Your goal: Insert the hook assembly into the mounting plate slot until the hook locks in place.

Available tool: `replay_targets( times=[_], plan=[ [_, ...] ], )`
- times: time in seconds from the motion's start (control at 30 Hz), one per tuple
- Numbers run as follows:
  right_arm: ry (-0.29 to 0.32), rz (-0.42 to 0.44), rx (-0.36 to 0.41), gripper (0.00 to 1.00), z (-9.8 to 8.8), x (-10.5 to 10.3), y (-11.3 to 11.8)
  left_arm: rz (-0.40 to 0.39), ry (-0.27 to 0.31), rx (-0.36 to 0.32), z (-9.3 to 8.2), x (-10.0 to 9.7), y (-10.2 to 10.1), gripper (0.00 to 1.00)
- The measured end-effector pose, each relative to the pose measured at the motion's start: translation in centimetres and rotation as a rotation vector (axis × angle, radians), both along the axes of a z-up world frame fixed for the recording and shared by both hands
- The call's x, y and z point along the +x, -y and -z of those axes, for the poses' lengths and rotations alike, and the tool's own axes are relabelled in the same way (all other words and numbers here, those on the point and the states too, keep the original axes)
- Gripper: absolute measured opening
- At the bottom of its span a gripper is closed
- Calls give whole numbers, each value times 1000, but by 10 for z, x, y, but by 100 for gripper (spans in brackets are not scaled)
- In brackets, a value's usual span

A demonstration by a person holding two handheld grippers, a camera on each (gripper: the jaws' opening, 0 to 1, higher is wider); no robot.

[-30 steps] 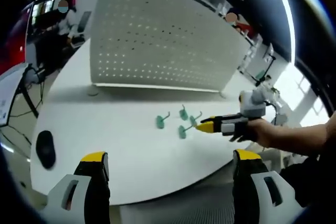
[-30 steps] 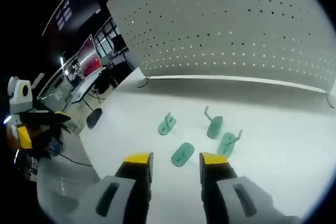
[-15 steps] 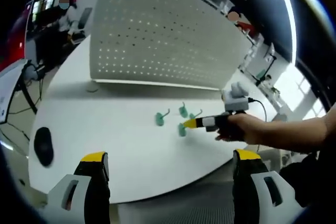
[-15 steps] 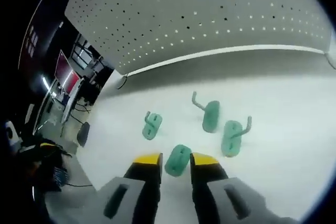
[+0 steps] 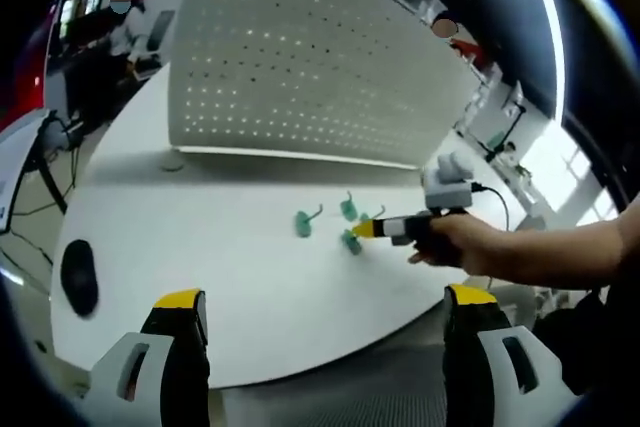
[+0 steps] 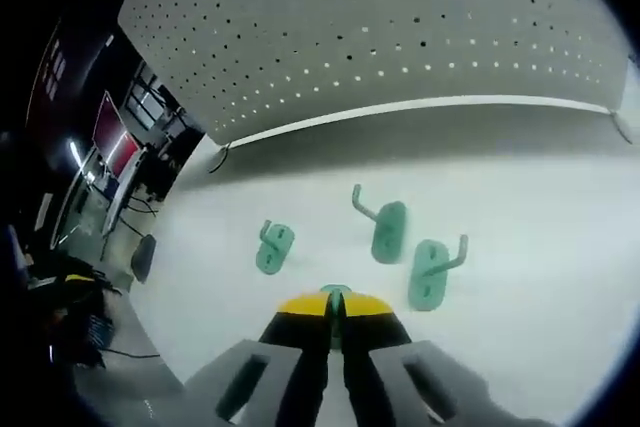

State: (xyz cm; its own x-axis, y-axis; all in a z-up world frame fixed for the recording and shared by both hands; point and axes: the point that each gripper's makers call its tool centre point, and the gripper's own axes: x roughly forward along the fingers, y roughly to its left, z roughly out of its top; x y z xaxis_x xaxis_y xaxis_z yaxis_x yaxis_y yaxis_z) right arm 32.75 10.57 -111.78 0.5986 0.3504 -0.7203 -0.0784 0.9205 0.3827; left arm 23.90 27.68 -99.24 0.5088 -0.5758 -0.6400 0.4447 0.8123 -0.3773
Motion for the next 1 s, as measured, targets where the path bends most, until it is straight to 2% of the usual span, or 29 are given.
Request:
replay_targets(
  times=[0.17,0.27,0.33,0.47,0.57,0.63,0.73,0.8,1.0],
  plan=[
    [59,8,-23,0,-11,4,4,0,6,8,-1,3,0,100],
    [73,10,-15,0,-15,5,5,-1,15,5,-4,6,1,100],
    [34,5,15,0,-11,1,2,2,19,2,-6,7,2,100],
    [65,8,14,0,-22,3,4,5,32,-49,-18,13,11,100],
    [113,17,45,0,-44,10,2,32,61,-30,-25,17,16,100],
    [168,24,77,0,-65,18,0,44,67,-28,-27,20,19,100],
    [243,28,111,0,-96,24,-3,41,71,-14,-28,27,20,100],
    [272,30,127,0,-111,24,-5,38,75,-11,-29,32,22,99],
    [366,20,181,0,-156,19,-14,46,50,-71,-31,40,36,89]
  ],
)
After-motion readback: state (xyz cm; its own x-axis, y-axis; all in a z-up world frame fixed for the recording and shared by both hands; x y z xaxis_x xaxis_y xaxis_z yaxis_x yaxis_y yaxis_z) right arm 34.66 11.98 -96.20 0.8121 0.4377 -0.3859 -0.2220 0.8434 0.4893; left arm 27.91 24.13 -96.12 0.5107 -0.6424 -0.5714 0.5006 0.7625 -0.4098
